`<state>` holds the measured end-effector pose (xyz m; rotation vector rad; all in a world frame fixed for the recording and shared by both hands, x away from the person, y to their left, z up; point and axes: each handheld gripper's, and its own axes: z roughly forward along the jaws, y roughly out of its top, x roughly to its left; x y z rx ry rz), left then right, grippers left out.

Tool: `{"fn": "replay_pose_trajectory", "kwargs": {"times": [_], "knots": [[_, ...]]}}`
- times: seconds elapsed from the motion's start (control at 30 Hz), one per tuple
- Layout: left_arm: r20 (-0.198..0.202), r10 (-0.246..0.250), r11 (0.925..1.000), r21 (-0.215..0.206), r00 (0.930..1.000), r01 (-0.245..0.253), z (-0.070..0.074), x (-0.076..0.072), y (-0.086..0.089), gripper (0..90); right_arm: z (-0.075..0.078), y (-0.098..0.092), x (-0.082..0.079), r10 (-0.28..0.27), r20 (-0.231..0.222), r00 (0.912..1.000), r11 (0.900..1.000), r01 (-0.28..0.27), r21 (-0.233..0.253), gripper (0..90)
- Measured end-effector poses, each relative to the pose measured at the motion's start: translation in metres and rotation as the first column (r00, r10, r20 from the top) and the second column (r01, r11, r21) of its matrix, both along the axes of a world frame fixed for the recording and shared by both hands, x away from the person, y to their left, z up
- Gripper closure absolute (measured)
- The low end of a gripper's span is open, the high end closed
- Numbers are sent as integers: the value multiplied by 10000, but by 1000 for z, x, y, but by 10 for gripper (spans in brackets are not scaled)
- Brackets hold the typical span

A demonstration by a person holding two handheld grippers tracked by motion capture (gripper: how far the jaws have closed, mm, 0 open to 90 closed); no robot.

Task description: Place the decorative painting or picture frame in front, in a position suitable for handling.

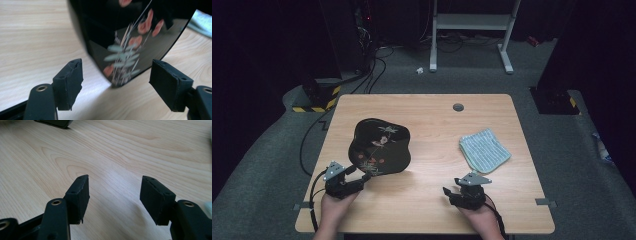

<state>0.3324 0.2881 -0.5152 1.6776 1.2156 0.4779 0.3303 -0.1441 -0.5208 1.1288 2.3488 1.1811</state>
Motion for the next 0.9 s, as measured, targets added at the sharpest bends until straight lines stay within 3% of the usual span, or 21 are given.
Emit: {"fn": "replay_pose_trajectory", "kwargs": {"times": [0.23, 0.33, 0.5, 0.57, 0.6, 0.7, 0.73, 0.9], "knots": [[131, -177, 9998, -115, 9998, 179, -1, 8, -3, 286, -2, -10, -5, -412, -49, 9991, 9991, 413, 26, 400], [289, -135, 9998, 132, 9995, 132, -1, 8, -4, 307, -3, -9, -5, -423, -24, 9991, 9991, 423, -21, 395], [388, -161, 9998, 151, 9991, 156, -2, 6, -2, 363, -4, -8, -4, -413, -138, 9991, 9991, 411, -129, 386], [464, -213, 9994, 264, 9987, 201, -3, 4, -1, 370, -4, -8, -4, -425, -178, 9989, 9991, 423, -92, 382], [473, -213, 9984, 539, 9987, 187, -4, 1, -3, 369, -4, -8, -4, -417, -188, 9990, 9991, 415, -89, 381], [429, -233, 9977, 650, 9988, 205, -5, -2, -4, 365, -4, -8, -4, -429, -219, 9988, 9990, 426, -98, 377], [406, -286, 9957, 897, 9988, 248, -5, -4, -5, 366, -4, -7, -4, -384, -198, 9991, 9992, 382, -116, 377], [550, -390, 9953, 909, 9977, 339, -6, -10, -6, 371, -4, -6, -3, -345, -207, 9992, 9993, 342, -140, 377]]}}
